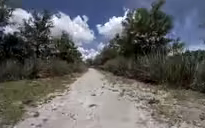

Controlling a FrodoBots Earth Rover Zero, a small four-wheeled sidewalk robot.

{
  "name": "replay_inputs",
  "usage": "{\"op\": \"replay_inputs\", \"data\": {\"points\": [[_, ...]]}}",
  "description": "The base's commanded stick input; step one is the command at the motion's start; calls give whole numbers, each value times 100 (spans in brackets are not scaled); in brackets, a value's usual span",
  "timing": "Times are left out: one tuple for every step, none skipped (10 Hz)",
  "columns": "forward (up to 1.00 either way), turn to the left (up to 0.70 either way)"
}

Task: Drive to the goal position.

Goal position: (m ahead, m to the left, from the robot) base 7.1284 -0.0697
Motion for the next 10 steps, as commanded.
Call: {"op": "replay_inputs", "data": {"points": [[70, 0], [70, 0], [70, 0], [70, 0], [70, 0], [70, 0], [70, 0], [70, 0], [70, 0], [70, 0]]}}
